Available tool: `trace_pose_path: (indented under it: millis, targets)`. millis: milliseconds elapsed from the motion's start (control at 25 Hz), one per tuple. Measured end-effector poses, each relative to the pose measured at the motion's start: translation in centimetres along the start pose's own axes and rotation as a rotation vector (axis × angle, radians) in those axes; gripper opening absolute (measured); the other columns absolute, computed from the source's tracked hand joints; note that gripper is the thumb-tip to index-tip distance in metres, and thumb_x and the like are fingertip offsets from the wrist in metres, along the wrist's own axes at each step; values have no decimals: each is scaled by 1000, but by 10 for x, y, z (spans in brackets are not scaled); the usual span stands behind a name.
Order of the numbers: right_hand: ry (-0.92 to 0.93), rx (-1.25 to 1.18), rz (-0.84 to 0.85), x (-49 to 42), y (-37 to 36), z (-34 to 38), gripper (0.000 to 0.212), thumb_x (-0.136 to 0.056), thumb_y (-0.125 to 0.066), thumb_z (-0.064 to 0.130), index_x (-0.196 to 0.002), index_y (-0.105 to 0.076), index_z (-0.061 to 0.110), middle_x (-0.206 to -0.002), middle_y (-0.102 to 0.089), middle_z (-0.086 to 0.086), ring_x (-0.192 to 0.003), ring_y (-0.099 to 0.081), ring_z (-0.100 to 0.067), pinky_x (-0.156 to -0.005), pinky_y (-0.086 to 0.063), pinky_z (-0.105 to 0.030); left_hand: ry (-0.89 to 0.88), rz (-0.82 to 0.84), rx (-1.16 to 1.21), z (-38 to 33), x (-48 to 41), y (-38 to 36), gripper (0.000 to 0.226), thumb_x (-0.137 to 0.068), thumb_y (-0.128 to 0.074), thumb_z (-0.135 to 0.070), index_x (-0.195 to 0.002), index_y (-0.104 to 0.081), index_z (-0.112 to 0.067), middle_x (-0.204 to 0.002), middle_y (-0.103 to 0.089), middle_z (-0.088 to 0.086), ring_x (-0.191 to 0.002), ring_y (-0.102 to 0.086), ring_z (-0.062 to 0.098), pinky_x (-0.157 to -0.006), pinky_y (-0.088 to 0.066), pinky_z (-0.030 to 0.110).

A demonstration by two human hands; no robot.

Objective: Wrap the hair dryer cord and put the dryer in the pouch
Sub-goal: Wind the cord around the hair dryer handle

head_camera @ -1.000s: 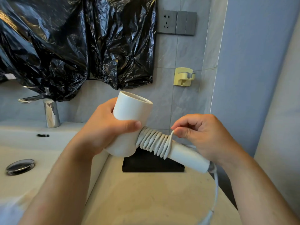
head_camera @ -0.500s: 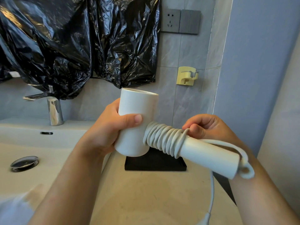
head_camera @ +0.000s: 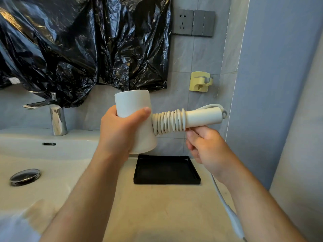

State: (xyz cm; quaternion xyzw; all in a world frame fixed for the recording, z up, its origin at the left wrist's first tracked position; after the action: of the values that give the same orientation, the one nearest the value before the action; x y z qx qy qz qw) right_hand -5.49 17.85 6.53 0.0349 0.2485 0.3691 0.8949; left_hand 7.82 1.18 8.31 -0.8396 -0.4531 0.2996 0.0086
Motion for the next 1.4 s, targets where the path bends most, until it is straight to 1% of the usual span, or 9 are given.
trace_pose_path:
  millis: [200, 360, 560, 720, 920, 1000, 1120, 1240, 1400]
  targets:
    - [-89, -358, -87, 2, -2, -6, 34, -90, -51, 49, -99, -63, 18, -57, -42, 0, -40, -24, -8, -38, -16, -21, 18, 14, 15, 6, 0, -4, 39, -61, -77, -35, -95, -62, -24, -90, -68, 3, -76, -68, 19, -58, -60, 39]
    - [6, -518, -111, 2, -9, -1, 31, -69, -64, 53, -85, -68, 27, -54, -40, 0, -39, -21, -7, -40, -12, -24, 106, 107, 102, 18, 0, -8, 69, -53, -80, -42, -112, -62, -11, -94, -69, 10, -80, -69, 26, -61, -58, 42]
    - [83, -235, -190, 7, -1, 7, 45, -70, -54, 63, -72, -58, 18, -55, -28, -1, -43, -22, -9, -39, -19, -20, 130, 135, 147, 15, -1, -12, 59, -63, -77, -34, -113, -62, -7, -90, -68, 10, -75, -69, 25, -60, -55, 41]
    - [97, -44, -178, 10, 4, 17, 34, -74, -48, 62, -74, -58, 29, -40, -46, 20, -40, -45, 3, -44, -31, -13, 169, 151, 137, 23, -1, -12, 58, -65, -76, -35, -115, -60, -9, -94, -68, 12, -77, -69, 27, -61, -56, 42]
    - [75, -306, -133, 8, -9, 16, 39, -72, -56, 53, -98, -63, 24, -72, -51, -4, -36, -41, -2, -38, -29, -10, 220, 239, 174, 31, -1, -18, 67, -63, -77, -38, -119, -59, -7, -96, -68, 15, -81, -69, 31, -65, -56, 47]
    - [76, -362, -124, 8, -9, 17, 32, -75, -56, 48, -96, -62, 24, -64, -45, 2, -35, -36, -2, -37, -27, -10, 269, 249, 217, 35, 3, -23, 65, -65, -75, -37, -120, -60, -6, -95, -68, 16, -80, -68, 30, -64, -56, 46]
    - [57, -50, -167, 10, -1, 16, 34, -77, -46, 62, -81, -60, 31, -42, -48, 19, -40, -46, 3, -42, -31, -10, 276, 206, 210, 38, 4, -23, 61, -65, -75, -35, -117, -60, -6, -92, -68, 14, -75, -69, 28, -61, -55, 44]
    - [16, 275, -210, 10, 4, 12, 55, -77, -33, 72, -81, -64, 27, -48, -51, 13, -53, -49, -2, -52, -34, -21, 248, 169, 146, 36, 1, -14, 59, -66, -76, -33, -116, -59, -7, -91, -67, 13, -73, -69, 26, -59, -55, 43]
    - [1, 327, -197, 9, 4, 15, 54, -82, -32, 70, -78, -62, 25, -48, -48, 13, -53, -47, -2, -54, -34, -27, 197, 175, 96, 27, -2, -9, 54, -67, -75, -33, -113, -60, -10, -92, -67, 12, -78, -69, 28, -60, -56, 44]
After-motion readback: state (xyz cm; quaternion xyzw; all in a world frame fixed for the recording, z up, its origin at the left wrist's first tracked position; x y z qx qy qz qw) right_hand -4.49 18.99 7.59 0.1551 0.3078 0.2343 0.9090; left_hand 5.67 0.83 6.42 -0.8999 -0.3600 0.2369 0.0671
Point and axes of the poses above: each hand's wrist, its own x-axis away from the middle knuckle, its own y-axis out of the back of the hand, z = x × y, the point moved 8 cm from there along -x, towards the middle knuckle
